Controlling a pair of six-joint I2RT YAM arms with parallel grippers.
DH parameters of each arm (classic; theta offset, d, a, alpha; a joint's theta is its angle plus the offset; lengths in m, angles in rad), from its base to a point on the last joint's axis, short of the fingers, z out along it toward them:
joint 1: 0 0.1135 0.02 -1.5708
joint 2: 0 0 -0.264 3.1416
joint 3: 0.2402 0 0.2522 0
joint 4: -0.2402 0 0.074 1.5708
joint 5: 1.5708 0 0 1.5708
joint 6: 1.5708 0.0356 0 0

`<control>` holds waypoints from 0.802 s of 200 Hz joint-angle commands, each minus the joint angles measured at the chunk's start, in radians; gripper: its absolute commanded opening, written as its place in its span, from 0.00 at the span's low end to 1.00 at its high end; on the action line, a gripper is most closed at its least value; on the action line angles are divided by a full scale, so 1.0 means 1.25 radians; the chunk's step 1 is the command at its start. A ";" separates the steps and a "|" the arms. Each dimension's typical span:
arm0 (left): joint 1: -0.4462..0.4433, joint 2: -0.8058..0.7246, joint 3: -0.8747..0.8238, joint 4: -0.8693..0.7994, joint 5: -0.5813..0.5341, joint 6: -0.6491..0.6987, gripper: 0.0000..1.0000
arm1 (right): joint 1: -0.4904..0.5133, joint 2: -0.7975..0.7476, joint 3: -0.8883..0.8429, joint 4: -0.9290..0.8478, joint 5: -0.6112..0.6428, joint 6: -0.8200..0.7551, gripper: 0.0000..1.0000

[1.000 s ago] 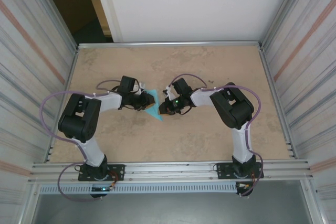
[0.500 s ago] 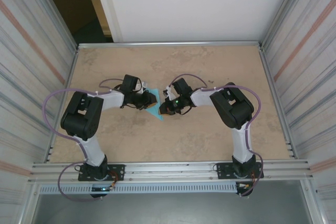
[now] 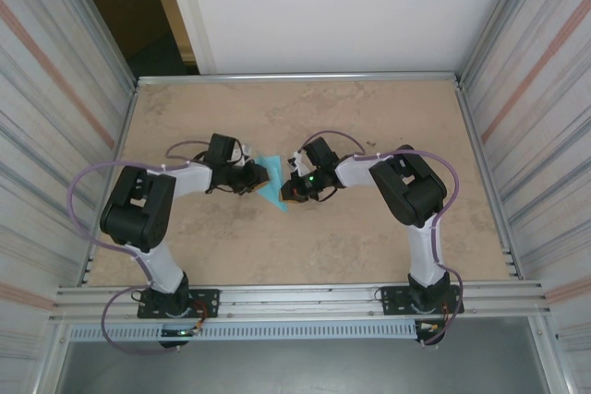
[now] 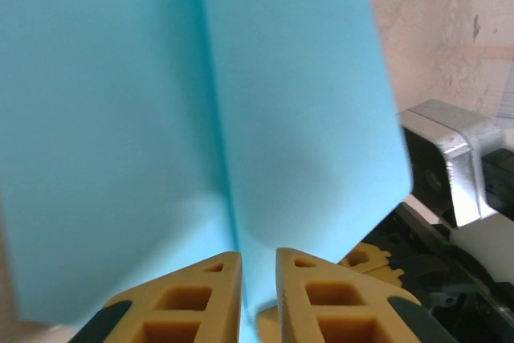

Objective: Fold a paper plane with a square sheet of paper (pick it up from the middle)

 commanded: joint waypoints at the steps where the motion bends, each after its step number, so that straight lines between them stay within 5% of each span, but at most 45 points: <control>1: 0.005 -0.021 -0.017 0.016 -0.023 -0.012 0.17 | -0.019 0.025 -0.024 -0.055 0.025 0.019 0.01; 160: 0.006 0.061 0.013 -0.100 -0.082 -0.035 0.11 | -0.029 -0.005 -0.037 -0.004 -0.021 0.091 0.01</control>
